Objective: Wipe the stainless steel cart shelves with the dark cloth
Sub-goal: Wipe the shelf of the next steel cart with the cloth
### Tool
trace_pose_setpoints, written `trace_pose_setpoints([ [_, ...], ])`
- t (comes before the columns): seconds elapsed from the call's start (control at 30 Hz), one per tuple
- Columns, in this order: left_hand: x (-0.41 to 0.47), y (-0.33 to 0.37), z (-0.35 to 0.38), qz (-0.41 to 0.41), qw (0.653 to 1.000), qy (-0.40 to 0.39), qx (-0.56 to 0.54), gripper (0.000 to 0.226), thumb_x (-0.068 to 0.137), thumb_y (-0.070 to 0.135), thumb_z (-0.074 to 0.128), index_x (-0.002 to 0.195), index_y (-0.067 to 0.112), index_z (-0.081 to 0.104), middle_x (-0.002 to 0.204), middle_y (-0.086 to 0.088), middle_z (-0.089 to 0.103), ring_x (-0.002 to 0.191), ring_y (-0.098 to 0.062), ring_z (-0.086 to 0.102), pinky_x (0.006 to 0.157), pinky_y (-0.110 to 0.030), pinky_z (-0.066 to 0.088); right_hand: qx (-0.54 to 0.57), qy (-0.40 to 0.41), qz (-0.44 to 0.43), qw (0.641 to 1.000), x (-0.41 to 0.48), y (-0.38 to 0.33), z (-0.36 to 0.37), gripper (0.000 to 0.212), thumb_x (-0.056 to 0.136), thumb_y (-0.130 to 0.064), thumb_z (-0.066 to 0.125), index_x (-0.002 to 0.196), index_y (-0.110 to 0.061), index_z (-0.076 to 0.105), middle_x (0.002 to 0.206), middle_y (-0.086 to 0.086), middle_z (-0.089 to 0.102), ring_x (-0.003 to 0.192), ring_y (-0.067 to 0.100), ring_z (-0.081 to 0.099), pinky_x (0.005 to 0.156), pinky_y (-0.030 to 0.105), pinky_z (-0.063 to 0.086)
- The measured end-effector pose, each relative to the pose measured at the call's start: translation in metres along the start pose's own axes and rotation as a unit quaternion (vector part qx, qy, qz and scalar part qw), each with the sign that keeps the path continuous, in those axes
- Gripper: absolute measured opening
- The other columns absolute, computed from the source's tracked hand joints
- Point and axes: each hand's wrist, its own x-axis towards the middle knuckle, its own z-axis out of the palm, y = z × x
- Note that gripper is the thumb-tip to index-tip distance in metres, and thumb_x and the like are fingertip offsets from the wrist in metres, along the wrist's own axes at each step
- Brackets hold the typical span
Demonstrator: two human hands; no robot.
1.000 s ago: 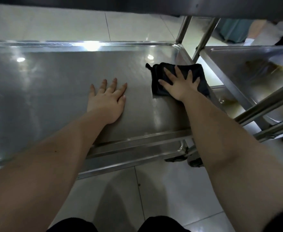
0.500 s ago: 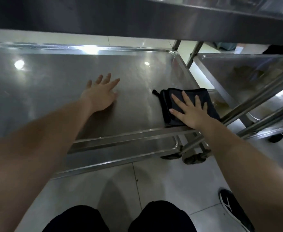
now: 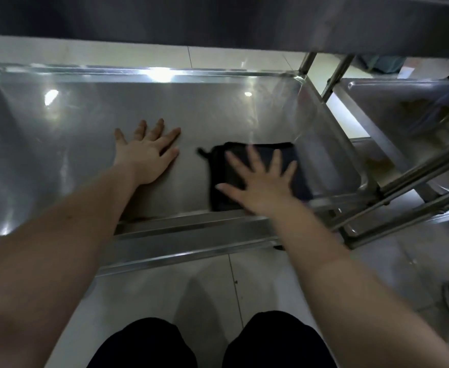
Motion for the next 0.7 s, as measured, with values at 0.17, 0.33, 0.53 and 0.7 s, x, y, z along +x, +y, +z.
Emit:
trace_pose_setpoints([
  [0.17,-0.001,-0.004,-0.001,0.001,1.0,-0.004,-0.01,0.052,0.101,0.059,0.014,0.151,0.056,0.0,0.165,0.014,-0.006,0.152,-0.022,-0.004,0.115,-0.064,-0.004,0.003,0.004,-0.039,0.999,0.0,-0.02,0.002,0.084,0.07,-0.096,0.019,0.142,-0.066,-0.01,0.161,-0.02,-0.019,0.145,0.038,-0.027,0.107,0.07,-0.018],
  [0.33,0.001,0.001,0.0,0.008,1.0,-0.004,-0.016,0.053,0.1,0.061,0.012,0.151,0.055,0.001,0.165,0.014,-0.006,0.152,-0.022,-0.004,0.115,-0.065,-0.005,0.032,0.0,0.078,0.996,-0.002,0.096,-0.017,0.09,0.061,-0.098,0.019,0.142,-0.068,-0.005,0.161,-0.023,-0.014,0.149,0.033,-0.017,0.113,0.066,-0.012],
  [0.53,-0.002,0.008,0.003,0.005,1.0,0.005,-0.007,0.052,0.1,0.06,0.011,0.151,0.055,-0.001,0.165,0.012,-0.005,0.152,-0.023,-0.005,0.114,-0.067,-0.005,0.021,-0.011,0.144,0.989,-0.002,0.102,-0.019,0.092,0.06,-0.097,0.009,0.143,-0.064,-0.012,0.161,-0.02,-0.021,0.148,0.04,-0.017,0.113,0.069,-0.008],
  [0.7,-0.001,0.005,-0.001,0.003,0.999,0.004,-0.035,0.049,0.104,0.053,0.014,0.152,0.052,0.003,0.165,0.013,-0.002,0.152,-0.022,-0.004,0.114,-0.066,-0.006,0.01,0.026,0.051,0.998,-0.007,-0.042,0.006,0.085,0.074,-0.093,0.012,0.147,-0.058,-0.013,0.162,-0.01,-0.023,0.142,0.05,-0.023,0.106,0.075,-0.012],
])
